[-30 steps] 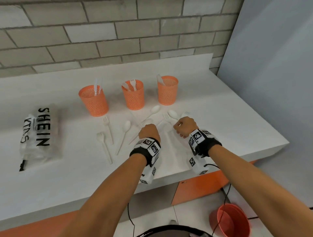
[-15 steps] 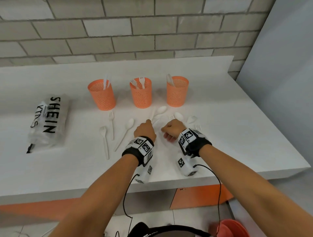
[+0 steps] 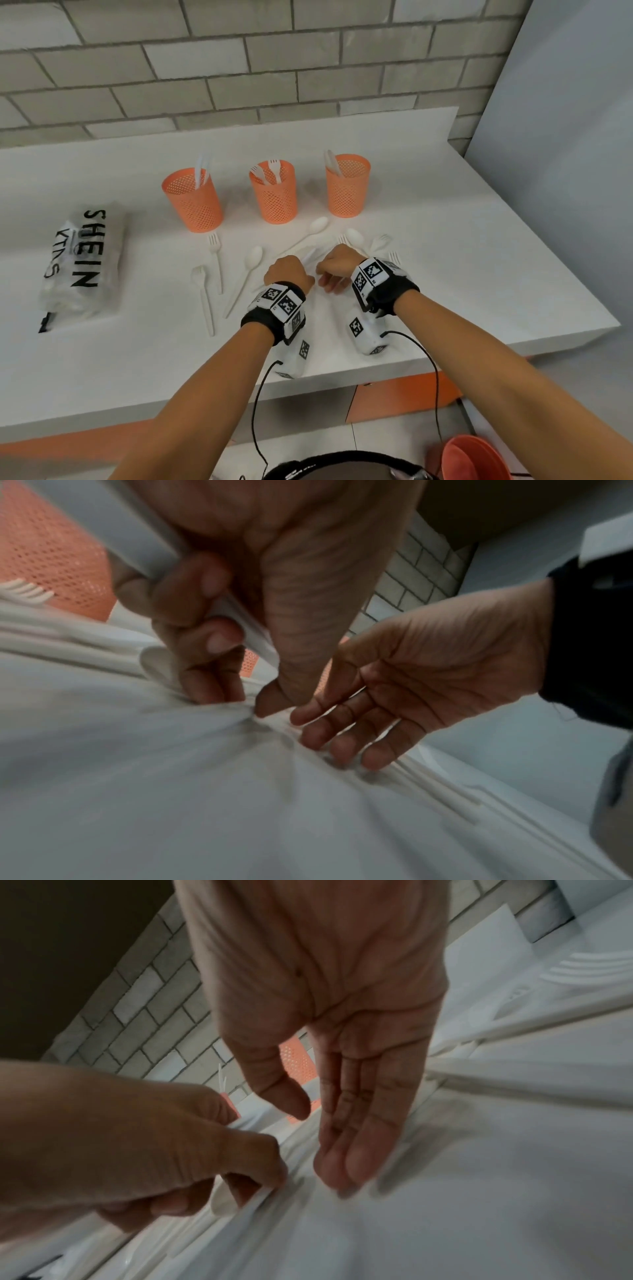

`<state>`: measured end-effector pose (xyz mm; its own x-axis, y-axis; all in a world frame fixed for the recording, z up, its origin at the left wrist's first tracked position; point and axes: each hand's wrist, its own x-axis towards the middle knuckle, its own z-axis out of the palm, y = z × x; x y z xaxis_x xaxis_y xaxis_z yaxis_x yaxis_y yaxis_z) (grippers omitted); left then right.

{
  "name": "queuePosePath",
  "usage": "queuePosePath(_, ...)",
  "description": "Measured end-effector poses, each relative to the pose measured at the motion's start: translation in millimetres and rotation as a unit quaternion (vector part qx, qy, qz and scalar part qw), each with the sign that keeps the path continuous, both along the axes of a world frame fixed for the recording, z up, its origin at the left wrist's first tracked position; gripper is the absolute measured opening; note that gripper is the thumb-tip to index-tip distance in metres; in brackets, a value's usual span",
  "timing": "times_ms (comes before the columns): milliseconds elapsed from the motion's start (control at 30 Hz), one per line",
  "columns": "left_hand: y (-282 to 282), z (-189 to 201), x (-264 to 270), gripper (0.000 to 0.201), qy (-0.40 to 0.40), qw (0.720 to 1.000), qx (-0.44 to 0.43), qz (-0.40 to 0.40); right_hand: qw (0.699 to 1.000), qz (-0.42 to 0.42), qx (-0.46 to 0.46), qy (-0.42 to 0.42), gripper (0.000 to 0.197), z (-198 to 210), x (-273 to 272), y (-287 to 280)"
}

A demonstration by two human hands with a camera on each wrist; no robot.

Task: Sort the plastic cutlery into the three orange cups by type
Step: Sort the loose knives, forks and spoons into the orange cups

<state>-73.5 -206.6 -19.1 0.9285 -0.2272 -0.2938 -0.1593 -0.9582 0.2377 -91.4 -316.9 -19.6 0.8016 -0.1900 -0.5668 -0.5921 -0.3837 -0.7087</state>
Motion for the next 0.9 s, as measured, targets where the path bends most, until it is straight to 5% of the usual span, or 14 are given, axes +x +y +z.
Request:
queuePosePath(200,6,9,5,0.038,0.087,0.992,-0.093,0.002,0.986,0.020,0.120,0.111,0.028,20,-1,-4)
queuePosePath(300,10,17,12,0.040,0.105,0.985,-0.138,-0.003,0.984,0.008,0.144,0.105,0.049,26,4,-2)
queuePosePath(367,11,22,14,0.040,0.110,0.980,-0.162,-0.024,0.984,0.004,0.156,0.081,0.062,31,7,3)
queuePosePath(567,21,44,26,0.040,0.066,0.963,-0.251,-0.070,0.966,-0.059,0.250,-0.026,0.052,51,30,40)
queuePosePath(733,45,57,40,0.039,0.074,0.902,-0.424,-0.031,0.949,-0.099,0.262,-0.148,0.030,67,55,51)
queuePosePath(900,69,62,57,0.021,0.138,0.864,-0.485,0.021,0.931,-0.084,0.275,-0.223,0.032,90,80,53)
